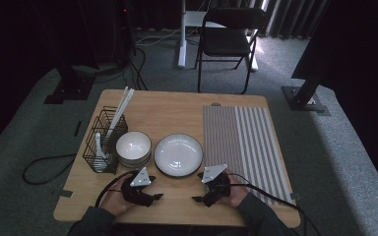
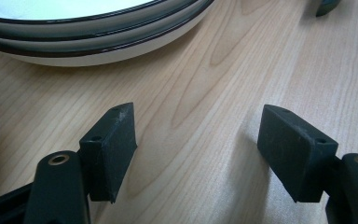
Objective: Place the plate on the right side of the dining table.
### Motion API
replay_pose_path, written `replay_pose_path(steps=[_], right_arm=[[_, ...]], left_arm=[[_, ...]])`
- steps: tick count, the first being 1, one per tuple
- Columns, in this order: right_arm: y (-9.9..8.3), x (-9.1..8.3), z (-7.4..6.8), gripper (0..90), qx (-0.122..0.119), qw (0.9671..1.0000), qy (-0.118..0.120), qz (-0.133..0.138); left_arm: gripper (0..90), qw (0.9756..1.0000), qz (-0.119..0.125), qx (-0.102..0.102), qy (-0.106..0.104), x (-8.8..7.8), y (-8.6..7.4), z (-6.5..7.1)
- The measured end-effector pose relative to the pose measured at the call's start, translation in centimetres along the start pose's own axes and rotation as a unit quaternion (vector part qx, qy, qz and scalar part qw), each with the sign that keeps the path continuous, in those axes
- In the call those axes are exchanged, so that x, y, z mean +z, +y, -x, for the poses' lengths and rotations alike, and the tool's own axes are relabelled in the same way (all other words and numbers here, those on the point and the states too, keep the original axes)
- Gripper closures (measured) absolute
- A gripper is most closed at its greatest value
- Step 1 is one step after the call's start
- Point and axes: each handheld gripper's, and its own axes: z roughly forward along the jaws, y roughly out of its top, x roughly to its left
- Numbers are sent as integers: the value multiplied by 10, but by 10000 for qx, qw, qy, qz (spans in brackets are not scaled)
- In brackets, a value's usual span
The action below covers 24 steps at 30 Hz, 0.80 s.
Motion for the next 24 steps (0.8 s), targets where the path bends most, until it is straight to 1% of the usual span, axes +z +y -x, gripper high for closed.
replay_pose_path(steps=[8, 20, 23, 24], right_arm=[[0, 0, 0, 111, 8, 10000, -8, -1], [0, 0, 0, 114, 45, 10000, -32, 8], [0, 0, 0, 115, 61, 10000, -50, 7], [0, 0, 0, 129, 86, 9999, -68, 3]], left_arm=[[274, 10000, -12, 11, 11, 0, 0, -1], [269, 10000, 1, -41, 47, 1, 1, 0], [246, 10000, -28, -52, 67, 2, 2, 0], [242, 10000, -24, -62, 68, 2, 2, 0]])
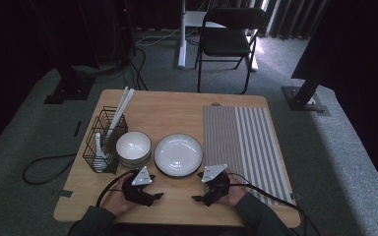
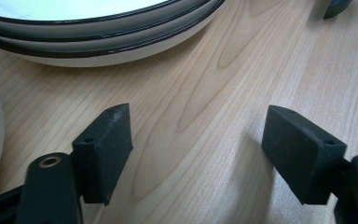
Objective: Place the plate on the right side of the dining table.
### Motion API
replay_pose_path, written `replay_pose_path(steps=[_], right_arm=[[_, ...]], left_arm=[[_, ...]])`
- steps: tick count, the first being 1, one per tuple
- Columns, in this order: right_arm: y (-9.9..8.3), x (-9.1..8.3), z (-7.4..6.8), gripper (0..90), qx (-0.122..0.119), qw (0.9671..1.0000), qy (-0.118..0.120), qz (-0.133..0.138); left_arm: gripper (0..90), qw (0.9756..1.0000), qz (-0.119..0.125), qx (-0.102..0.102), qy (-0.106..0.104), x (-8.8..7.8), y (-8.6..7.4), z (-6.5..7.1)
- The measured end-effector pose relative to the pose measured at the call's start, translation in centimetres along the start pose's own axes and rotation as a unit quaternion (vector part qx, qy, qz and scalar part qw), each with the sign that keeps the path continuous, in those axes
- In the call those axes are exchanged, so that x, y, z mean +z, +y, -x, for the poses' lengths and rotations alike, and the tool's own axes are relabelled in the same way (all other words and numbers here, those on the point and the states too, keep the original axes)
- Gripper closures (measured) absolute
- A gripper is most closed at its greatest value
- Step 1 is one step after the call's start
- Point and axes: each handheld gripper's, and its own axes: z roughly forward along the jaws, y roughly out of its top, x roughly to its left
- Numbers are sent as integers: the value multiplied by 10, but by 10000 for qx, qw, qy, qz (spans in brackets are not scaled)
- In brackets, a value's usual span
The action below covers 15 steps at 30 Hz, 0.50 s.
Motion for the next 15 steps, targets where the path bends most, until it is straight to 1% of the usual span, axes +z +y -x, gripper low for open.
replay_pose_path(steps=[1, 4, 6, 9, 11, 15], right_arm=[[0, -1, 0, 150, 31, 10000, -30, -4], [1, -2, 1, 159, 115, 9999, -115, -43], [1, -4, 2, 186, 164, 9997, -168, -64], [4, -9, 2, 200, 227, 9994, -239, 112], [6, -14, 3, 218, 349, 9988, -270, 213], [9, -22, 4, 206, 390, 9982, -340, 310]], left_arm=[[239, 10000, 9, -11, 2, 0, 0, 0], [232, 10000, 0, -18, 15, 1, 0, 0], [213, 10000, -10, -33, 29, 1, 1, 0], [212, 10000, -24, -23, 33, 1, 1, 0], [212, 10000, -28, -18, 34, 1, 1, 0], [212, 10000, -32, 4, 24, 1, 1, 0]])
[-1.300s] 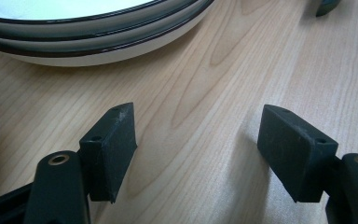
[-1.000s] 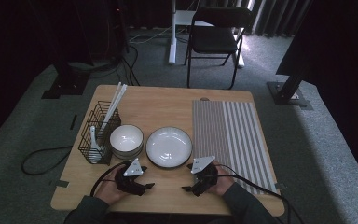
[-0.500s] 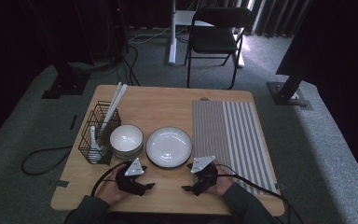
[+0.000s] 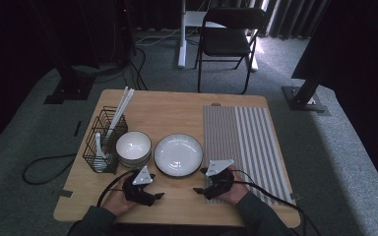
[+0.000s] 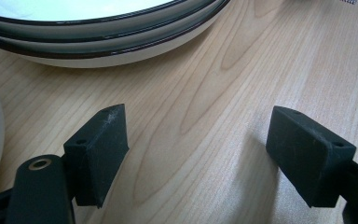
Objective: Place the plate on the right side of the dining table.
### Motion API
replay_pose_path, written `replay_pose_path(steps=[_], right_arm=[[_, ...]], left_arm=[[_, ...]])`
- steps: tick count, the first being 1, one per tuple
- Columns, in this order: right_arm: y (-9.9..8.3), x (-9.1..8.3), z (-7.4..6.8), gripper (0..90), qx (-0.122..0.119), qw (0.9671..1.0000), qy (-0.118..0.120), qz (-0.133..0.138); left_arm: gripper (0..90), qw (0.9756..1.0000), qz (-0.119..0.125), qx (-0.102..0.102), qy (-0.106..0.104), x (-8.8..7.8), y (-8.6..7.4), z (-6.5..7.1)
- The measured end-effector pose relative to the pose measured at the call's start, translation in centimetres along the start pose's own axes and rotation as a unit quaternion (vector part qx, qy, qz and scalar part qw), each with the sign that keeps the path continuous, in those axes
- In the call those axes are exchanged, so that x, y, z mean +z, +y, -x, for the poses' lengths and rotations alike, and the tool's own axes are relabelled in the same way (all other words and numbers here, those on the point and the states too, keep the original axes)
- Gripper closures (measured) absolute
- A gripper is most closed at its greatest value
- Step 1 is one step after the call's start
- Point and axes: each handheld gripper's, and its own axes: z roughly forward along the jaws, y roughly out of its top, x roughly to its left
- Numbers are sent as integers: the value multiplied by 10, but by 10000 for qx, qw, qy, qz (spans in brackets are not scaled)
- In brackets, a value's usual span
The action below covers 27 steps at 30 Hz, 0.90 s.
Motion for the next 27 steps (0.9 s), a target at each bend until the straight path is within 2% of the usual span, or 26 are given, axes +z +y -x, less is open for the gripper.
replay_pose_path(steps=[2, 5, 8, 11, 16, 18, 22, 27], right_arm=[[2, -4, 0, 189, -46, 9999, -125, 47], [3, -8, 1, 191, -48, 9999, -102, 86], [3, -9, 1, 199, -40, 9998, -205, 70], [5, -12, 4, 245, 30, 9996, -251, 103], [9, -21, 11, 379, 153, 9990, -396, 155], [11, -23, 12, 391, 139, 9984, -525, 140], [19, -24, 14, 380, 94, 9974, -700, 132], [28, -24, 16, 357, 110, 9971, -739, 173]], left_arm=[[213, 10000, -18, -8, 0, 0, 0, 0], [214, 10000, -49, -23, 13, 0, 1, 1], [221, 9999, -107, -41, 25, 0, 3, 2], [225, 9999, -94, -37, 16, 0, 2, 2], [224, 10000, -80, -24, 5, 0, 2, 2], [224, 9999, -97, -32, 14, 0, 3, 2], [223, 9999, -100, -22, 8, 0, 3, 2], [194, 9999, -110, 47, -53, 1, 3, 2]])
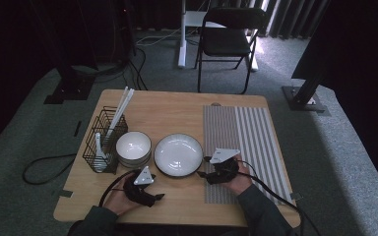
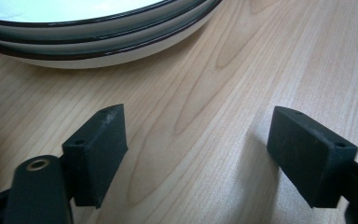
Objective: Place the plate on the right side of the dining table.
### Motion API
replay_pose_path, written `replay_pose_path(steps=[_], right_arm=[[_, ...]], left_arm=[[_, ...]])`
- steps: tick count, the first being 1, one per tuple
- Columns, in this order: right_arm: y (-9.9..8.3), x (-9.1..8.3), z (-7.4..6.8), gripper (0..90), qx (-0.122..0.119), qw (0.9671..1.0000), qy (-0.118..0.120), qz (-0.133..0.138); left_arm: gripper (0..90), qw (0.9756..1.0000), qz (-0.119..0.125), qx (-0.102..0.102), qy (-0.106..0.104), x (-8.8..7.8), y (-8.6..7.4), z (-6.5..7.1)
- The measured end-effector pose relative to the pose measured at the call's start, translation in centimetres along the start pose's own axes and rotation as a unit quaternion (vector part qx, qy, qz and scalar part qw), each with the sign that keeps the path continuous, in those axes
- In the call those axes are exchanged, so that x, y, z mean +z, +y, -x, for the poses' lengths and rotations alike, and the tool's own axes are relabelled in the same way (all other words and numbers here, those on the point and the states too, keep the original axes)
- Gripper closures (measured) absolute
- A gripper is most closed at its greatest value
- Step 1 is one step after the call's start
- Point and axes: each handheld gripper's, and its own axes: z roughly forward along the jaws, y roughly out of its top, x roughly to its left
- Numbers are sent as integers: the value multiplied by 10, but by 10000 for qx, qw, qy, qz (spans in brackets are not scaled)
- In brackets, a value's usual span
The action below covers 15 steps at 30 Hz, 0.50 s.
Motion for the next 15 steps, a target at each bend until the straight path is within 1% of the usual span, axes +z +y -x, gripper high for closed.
replay_pose_path(steps=[3, 4, 6, 10, 12, 13, 15], right_arm=[[5, 0, 1, 334, -19, 10000, -52, 29], [6, 0, 2, 334, 6, 10000, -62, 12], [8, 1, 3, 335, -36, 10000, -75, -42], [13, 3, 5, 346, -42, 9999, -155, -58], [15, 4, 5, 372, -90, 9998, -154, -78], [16, 5, 5, 374, -107, 9998, -157, -64], [16, 6, 8, 411, -81, 9999, -144, -13]], left_arm=[[193, 10000, -22, 25, -22, 0, 0, 0], [195, 10000, -33, 20, -13, 0, 0, 0], [199, 10000, -18, 19, -10, 0, 0, 0], [270, 10000, -4, -14, 6, -2, 1, 1], [333, 10000, -9, -19, 1, -3, 1, 1], [335, 10000, -9, -36, 8, -3, 2, 2], [367, 10000, -25, -77, 0, -3, 2, 2]])
